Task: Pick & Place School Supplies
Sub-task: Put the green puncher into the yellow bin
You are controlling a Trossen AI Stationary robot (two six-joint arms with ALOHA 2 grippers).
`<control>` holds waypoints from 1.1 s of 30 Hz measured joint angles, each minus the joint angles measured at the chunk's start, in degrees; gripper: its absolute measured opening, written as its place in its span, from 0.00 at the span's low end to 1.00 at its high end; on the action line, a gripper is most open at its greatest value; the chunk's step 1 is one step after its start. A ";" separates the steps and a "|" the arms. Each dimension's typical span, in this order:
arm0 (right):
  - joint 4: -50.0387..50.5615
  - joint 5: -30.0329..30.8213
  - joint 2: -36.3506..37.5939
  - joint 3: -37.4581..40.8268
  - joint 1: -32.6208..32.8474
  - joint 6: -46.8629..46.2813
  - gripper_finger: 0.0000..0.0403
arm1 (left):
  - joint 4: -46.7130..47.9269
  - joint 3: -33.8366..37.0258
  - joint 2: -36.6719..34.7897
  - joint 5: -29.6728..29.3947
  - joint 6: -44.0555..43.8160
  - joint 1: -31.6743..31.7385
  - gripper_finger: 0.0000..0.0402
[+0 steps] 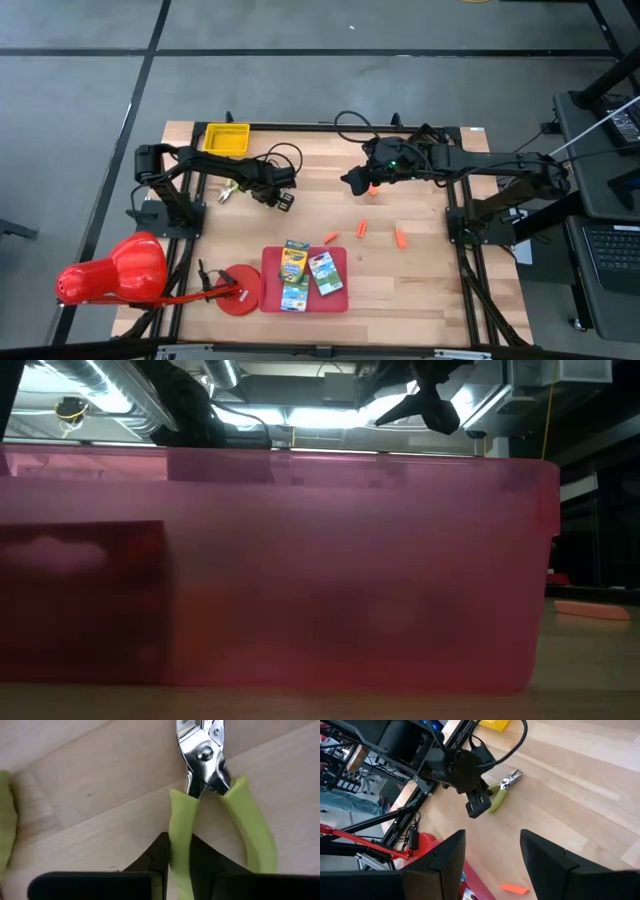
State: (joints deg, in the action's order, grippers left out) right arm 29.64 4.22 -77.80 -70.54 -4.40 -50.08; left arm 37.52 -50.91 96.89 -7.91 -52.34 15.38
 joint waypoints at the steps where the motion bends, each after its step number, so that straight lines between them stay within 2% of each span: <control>1: 0.10 0.22 0.38 0.00 0.00 0.12 0.48 | -0.37 0.05 -0.66 -0.35 -0.04 0.06 0.09; 5: 1.27 2.49 2.65 0.00 0.00 1.08 0.48 | -6.92 0.06 -4.10 -4.72 -3.03 0.91 0.09; 7: 2.58 4.49 4.51 0.00 0.00 1.24 0.48 | -11.49 0.08 -6.68 -3.61 -5.16 1.39 0.09; 9: 4.65 6.51 6.35 0.00 0.00 1.32 0.48 | -17.64 0.04 -8.38 -3.73 -9.01 1.83 0.09; 11: 6.39 8.13 8.08 0.00 0.00 1.35 0.48 | -22.41 0.04 -9.99 -6.58 -13.52 3.16 0.09; 16: 9.72 10.80 10.89 -0.01 0.00 1.47 0.48 | -33.45 -0.03 -10.28 -10.37 -24.02 6.90 0.09; 19: 11.08 11.83 11.52 0.00 0.56 1.52 0.48 | -38.32 -0.05 -10.29 -15.31 -31.79 8.27 0.09; 24: 11.91 12.77 11.65 0.00 2.05 1.59 0.48 | -37.46 -0.05 -10.26 -24.87 -44.55 10.53 0.09; 33: 14.27 12.92 11.65 0.00 3.83 1.25 0.48 | -26.77 -0.05 -10.61 -32.88 -60.90 15.94 0.09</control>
State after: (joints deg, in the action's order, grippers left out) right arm 43.91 17.15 -66.15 -70.54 -0.57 -48.82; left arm 10.75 -50.96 86.28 -40.79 -113.24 31.32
